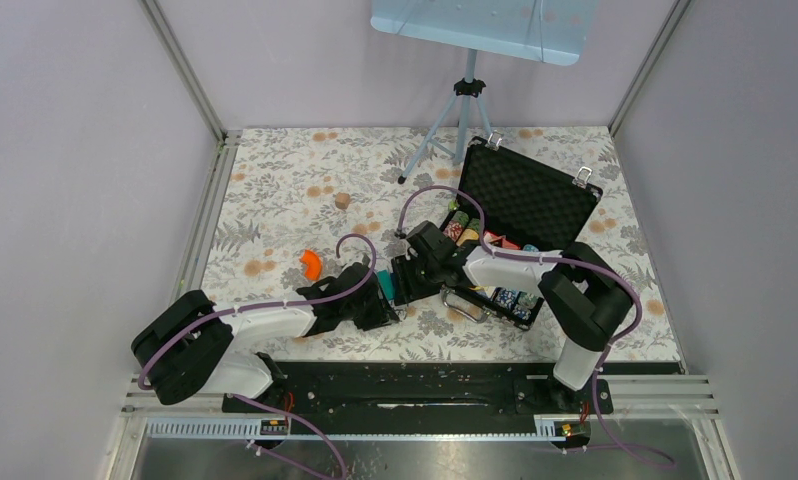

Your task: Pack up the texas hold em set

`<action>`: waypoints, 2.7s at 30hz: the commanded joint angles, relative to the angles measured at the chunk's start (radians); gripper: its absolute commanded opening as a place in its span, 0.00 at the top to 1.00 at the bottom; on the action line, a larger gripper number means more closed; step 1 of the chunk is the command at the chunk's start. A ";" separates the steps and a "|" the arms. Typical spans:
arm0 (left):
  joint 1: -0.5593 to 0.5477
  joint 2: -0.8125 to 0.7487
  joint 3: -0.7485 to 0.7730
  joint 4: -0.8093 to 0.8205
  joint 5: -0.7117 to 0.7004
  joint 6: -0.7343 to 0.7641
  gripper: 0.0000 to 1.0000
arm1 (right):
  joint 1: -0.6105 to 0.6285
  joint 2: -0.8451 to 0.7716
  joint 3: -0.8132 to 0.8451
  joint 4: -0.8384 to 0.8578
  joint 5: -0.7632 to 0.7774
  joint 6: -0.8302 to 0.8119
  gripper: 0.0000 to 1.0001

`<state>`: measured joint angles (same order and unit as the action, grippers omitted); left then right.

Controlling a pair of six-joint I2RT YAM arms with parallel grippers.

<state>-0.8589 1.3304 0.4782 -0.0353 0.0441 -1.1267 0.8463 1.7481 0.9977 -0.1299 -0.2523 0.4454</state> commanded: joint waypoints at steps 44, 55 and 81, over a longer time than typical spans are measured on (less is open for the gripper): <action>-0.004 -0.027 -0.006 -0.010 -0.038 0.011 0.75 | 0.011 0.098 0.120 -0.060 -0.029 -0.036 0.48; -0.005 -0.031 -0.010 -0.010 -0.040 0.010 0.75 | 0.027 0.110 0.139 -0.076 -0.030 -0.047 0.51; -0.004 -0.127 0.030 -0.084 -0.099 0.043 0.76 | 0.028 0.071 0.095 -0.076 -0.027 -0.065 0.59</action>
<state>-0.8589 1.2976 0.4751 -0.0761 0.0185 -1.1141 0.8623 1.8488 1.0996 -0.1986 -0.2790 0.3969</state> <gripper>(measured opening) 0.239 0.407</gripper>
